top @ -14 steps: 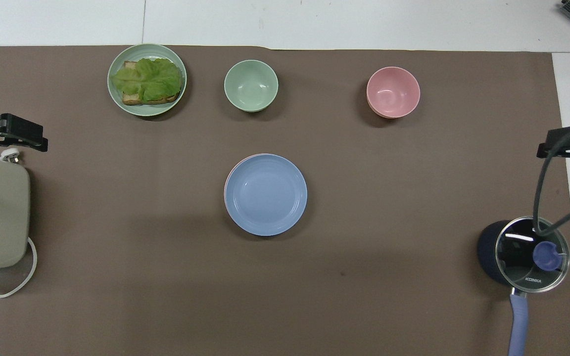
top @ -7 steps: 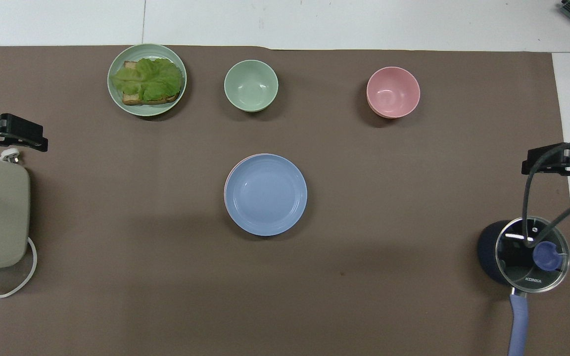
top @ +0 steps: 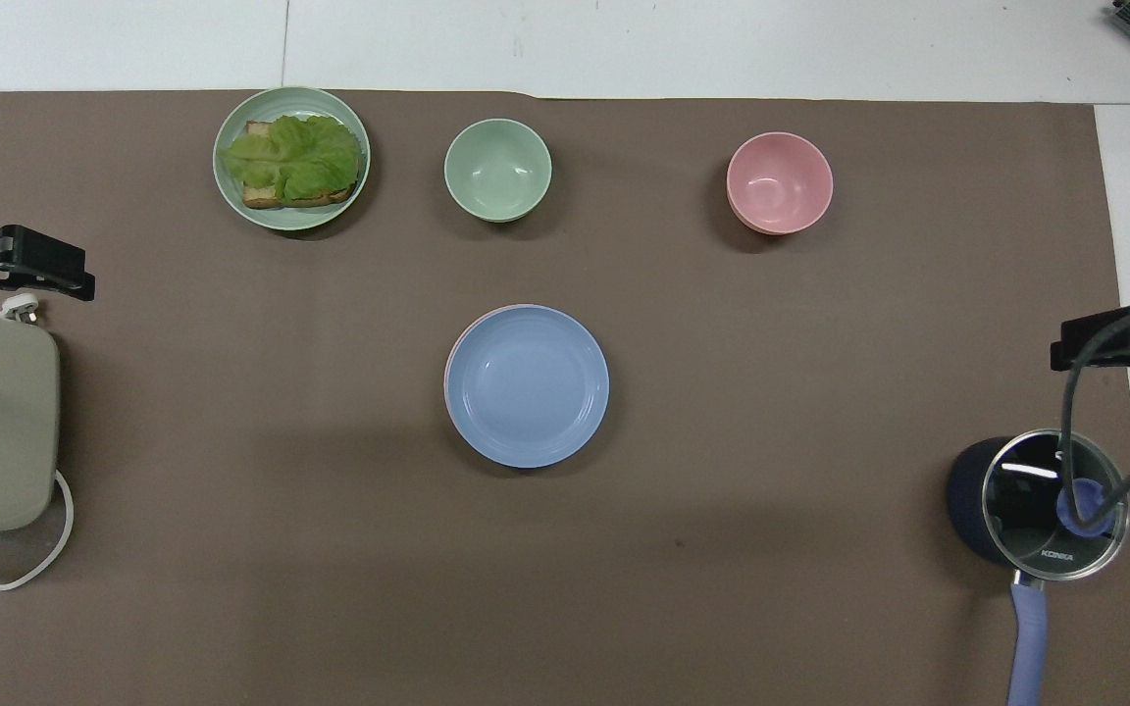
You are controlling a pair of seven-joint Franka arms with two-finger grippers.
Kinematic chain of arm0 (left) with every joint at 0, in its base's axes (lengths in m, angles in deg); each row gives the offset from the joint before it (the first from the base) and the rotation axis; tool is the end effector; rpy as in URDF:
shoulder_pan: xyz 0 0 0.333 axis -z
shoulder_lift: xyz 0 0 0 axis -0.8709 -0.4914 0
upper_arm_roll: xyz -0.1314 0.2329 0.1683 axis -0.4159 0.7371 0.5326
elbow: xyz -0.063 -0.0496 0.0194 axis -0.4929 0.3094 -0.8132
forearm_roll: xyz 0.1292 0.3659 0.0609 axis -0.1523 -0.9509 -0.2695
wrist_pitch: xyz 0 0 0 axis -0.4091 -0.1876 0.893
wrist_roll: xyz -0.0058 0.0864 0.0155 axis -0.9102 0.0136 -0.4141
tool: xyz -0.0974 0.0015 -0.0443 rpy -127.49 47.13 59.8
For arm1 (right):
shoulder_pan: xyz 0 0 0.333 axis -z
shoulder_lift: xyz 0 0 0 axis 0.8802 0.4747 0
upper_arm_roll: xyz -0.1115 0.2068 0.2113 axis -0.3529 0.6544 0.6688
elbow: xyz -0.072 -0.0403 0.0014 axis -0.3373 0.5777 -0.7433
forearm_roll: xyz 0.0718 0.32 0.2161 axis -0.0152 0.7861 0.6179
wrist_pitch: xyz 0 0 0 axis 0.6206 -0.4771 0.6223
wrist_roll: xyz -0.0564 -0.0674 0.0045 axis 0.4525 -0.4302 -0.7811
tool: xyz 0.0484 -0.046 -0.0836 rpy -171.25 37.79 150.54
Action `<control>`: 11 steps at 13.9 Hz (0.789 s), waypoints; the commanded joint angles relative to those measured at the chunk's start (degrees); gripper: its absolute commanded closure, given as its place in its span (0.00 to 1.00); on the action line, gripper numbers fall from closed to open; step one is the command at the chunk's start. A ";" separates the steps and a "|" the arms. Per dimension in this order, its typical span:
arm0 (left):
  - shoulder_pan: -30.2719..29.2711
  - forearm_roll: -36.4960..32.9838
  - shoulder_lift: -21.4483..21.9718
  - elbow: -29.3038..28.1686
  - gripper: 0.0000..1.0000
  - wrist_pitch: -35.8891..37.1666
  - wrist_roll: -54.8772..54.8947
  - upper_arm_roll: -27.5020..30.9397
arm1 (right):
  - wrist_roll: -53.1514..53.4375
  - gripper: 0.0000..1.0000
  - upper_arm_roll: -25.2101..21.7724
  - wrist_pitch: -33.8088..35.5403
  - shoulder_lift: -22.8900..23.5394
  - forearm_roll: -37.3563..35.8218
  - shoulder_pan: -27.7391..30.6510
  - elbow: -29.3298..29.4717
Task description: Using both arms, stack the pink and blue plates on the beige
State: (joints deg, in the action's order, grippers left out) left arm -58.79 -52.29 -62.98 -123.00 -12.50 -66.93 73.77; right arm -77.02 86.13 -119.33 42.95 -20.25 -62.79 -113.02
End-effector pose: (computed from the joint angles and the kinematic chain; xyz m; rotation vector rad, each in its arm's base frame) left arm 0.5801 -0.0231 0.6179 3.1056 0.0053 -0.0223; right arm 0.5177 -0.0174 0.6490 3.1084 -0.2207 -0.0436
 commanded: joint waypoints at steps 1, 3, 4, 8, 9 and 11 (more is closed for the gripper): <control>-0.72 -0.57 0.50 0.08 0.00 1.07 0.46 -0.47 | -1.13 0.00 0.46 1.44 -1.16 0.28 0.42 -0.09; -0.72 -0.57 0.50 -0.01 0.00 1.07 0.46 -0.47 | -1.04 0.00 0.37 1.26 -1.16 0.55 0.51 -0.35; -0.72 -0.57 0.50 -0.01 0.00 1.07 0.46 -0.47 | -0.96 0.00 0.20 1.26 -1.33 0.64 0.51 -0.53; -0.72 -0.57 0.50 -0.01 0.00 1.07 0.46 -0.47 | -1.31 0.00 0.37 0.56 -1.34 0.55 0.42 -0.53; -0.72 -0.57 0.50 -0.01 0.00 1.07 0.46 -0.47 | -1.39 0.00 0.37 0.56 -1.34 0.55 0.42 -0.53; -0.72 -0.57 0.50 -0.01 0.00 1.07 0.46 -0.47 | -1.48 0.00 0.46 0.47 -1.34 0.46 0.42 -0.53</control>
State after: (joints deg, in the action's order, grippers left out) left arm -58.79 -52.29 -62.98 -123.00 -12.50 -66.93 73.77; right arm -77.03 86.18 -118.68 42.42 -20.14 -62.80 -113.02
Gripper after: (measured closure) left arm 0.000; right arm 0.000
